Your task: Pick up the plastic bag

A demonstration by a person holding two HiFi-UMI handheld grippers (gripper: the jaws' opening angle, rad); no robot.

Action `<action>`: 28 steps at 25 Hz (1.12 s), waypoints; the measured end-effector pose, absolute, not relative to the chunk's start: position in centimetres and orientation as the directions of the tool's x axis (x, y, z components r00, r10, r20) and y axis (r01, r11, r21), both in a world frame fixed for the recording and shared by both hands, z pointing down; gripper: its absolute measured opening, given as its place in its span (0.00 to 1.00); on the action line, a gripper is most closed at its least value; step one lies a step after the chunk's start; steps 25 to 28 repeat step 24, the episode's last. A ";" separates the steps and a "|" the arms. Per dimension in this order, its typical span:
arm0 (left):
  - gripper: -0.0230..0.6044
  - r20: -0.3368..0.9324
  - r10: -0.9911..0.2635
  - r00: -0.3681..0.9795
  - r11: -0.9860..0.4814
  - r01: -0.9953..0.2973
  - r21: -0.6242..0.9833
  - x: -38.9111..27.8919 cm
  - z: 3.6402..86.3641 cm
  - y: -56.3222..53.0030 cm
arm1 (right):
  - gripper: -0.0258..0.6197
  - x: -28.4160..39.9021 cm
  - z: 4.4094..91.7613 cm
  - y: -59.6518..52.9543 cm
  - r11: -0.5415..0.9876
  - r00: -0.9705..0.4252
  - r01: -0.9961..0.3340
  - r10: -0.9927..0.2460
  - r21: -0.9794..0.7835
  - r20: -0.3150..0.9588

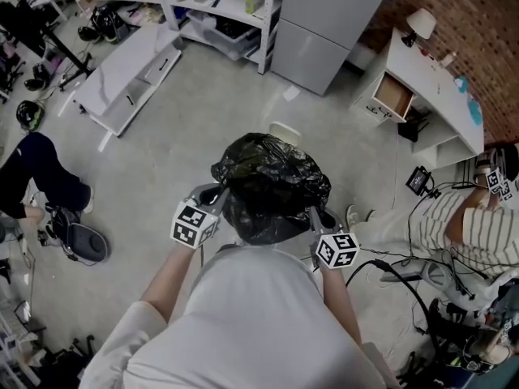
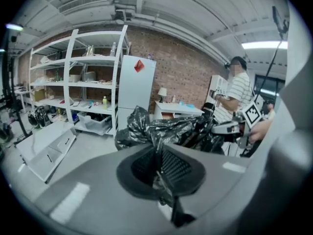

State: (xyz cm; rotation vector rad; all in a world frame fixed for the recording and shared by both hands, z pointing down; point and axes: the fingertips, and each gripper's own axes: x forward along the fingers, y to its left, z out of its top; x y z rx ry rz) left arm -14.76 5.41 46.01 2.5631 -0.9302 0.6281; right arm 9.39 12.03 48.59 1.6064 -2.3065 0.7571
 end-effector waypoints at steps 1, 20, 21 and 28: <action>0.04 0.510 -0.518 0.687 -0.727 -0.668 0.160 -14.5 45.9 5.4 | 0.04 9.7 48.5 12.0 0.262 -0.370 -0.923 -0.805 -0.283 0.463; 0.04 0.494 -0.545 0.677 -0.748 -0.659 0.079 -11.0 44.0 5.1 | 0.04 13.5 48.3 11.4 0.240 -0.351 -0.927 -0.827 -0.288 0.440; 0.04 0.493 -0.546 0.677 -0.748 -0.659 0.076 -10.8 43.9 5.1 | 0.04 13.6 48.2 11.4 0.239 -0.350 -0.927 -0.827 -0.288 0.441; 0.04 0.489 -0.548 0.678 -0.752 -0.656 0.067 -10.2 43.5 5.0 | 0.04 14.1 48.1 11.7 0.236 -0.347 -0.928 -0.828 -0.288 0.441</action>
